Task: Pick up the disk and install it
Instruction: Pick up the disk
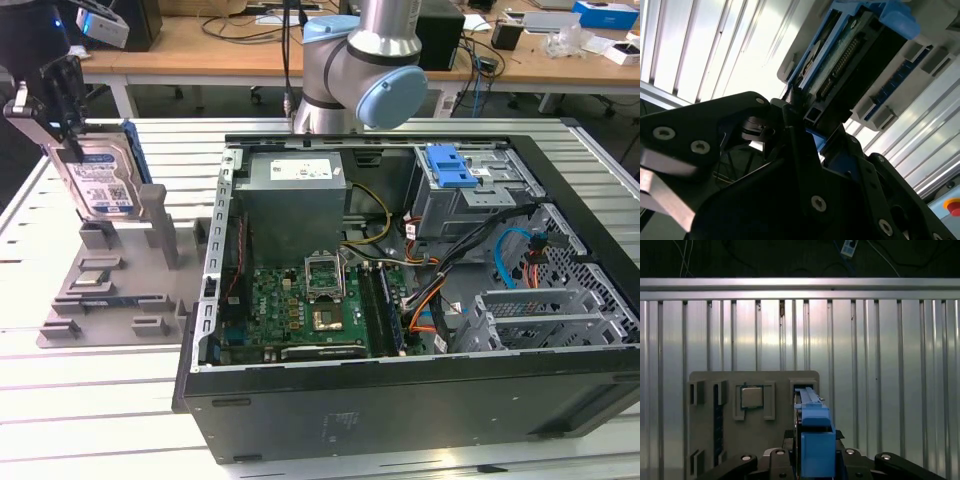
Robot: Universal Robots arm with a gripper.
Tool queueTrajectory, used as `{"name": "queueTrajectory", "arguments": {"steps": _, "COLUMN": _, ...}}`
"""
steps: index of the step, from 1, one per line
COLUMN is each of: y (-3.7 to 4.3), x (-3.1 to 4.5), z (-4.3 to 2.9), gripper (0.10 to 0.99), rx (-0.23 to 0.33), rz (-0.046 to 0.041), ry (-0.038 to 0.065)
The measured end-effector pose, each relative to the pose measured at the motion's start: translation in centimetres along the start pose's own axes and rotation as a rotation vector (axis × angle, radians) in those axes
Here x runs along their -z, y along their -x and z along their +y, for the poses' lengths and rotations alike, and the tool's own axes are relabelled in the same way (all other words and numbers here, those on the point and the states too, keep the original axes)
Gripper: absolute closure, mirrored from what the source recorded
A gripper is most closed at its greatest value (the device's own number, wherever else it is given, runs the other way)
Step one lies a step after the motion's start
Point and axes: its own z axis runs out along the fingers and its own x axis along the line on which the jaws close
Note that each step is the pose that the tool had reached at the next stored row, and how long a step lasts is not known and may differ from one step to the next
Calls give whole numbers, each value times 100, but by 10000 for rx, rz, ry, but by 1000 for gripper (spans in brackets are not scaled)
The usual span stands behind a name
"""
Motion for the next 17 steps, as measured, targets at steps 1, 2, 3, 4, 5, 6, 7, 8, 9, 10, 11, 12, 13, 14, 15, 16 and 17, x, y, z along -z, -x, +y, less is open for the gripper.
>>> {"name": "queueTrajectory", "arguments": {"steps": 1, "y": 1, "x": 19, "z": 1, "gripper": 718, "rx": 0, "rz": 0, "ry": 0}}
{"name": "queueTrajectory", "arguments": {"steps": 2, "y": 1, "x": 35, "z": 1, "gripper": 718, "rx": 0, "rz": 0, "ry": 0}}
{"name": "queueTrajectory", "arguments": {"steps": 3, "y": 2, "x": 68, "z": 2, "gripper": 718, "rx": 0, "rz": 0, "ry": 0}}
{"name": "queueTrajectory", "arguments": {"steps": 4, "y": 2, "x": 102, "z": 3, "gripper": 718, "rx": 1, "rz": 0, "ry": 0}}
{"name": "queueTrajectory", "arguments": {"steps": 5, "y": 3, "x": 120, "z": 4, "gripper": 718, "rx": 0, "rz": 0, "ry": 1}}
{"name": "queueTrajectory", "arguments": {"steps": 6, "y": 3, "x": 132, "z": 5, "gripper": 718, "rx": 0, "rz": 0, "ry": -1}}
{"name": "queueTrajectory", "arguments": {"steps": 7, "y": 4, "x": 147, "z": 5, "gripper": 718, "rx": 0, "rz": 0, "ry": 0}}
{"name": "queueTrajectory", "arguments": {"steps": 8, "y": 4, "x": 157, "z": 5, "gripper": 718, "rx": 0, "rz": 0, "ry": 0}}
{"name": "queueTrajectory", "arguments": {"steps": 9, "y": 4, "x": 169, "z": 6, "gripper": 718, "rx": 0, "rz": 0, "ry": 1}}
{"name": "queueTrajectory", "arguments": {"steps": 10, "y": 4, "x": 181, "z": 6, "gripper": 718, "rx": 0, "rz": 0, "ry": 0}}
{"name": "queueTrajectory", "arguments": {"steps": 11, "y": 5, "x": 194, "z": 7, "gripper": 718, "rx": 0, "rz": 0, "ry": 1}}
{"name": "queueTrajectory", "arguments": {"steps": 12, "y": 5, "x": 206, "z": 7, "gripper": 718, "rx": 0, "rz": 0, "ry": 0}}
{"name": "queueTrajectory", "arguments": {"steps": 13, "y": 5, "x": 224, "z": 8, "gripper": 718, "rx": 0, "rz": 0, "ry": 0}}
{"name": "queueTrajectory", "arguments": {"steps": 14, "y": 6, "x": 238, "z": 8, "gripper": 718, "rx": -1, "rz": 0, "ry": 0}}
{"name": "queueTrajectory", "arguments": {"steps": 15, "y": 6, "x": 259, "z": 9, "gripper": 718, "rx": 0, "rz": 0, "ry": 0}}
{"name": "queueTrajectory", "arguments": {"steps": 16, "y": 6, "x": 271, "z": 10, "gripper": 718, "rx": 0, "rz": 0, "ry": 1}}
{"name": "queueTrajectory", "arguments": {"steps": 17, "y": 7, "x": 284, "z": 10, "gripper": 718, "rx": 0, "rz": 0, "ry": 0}}
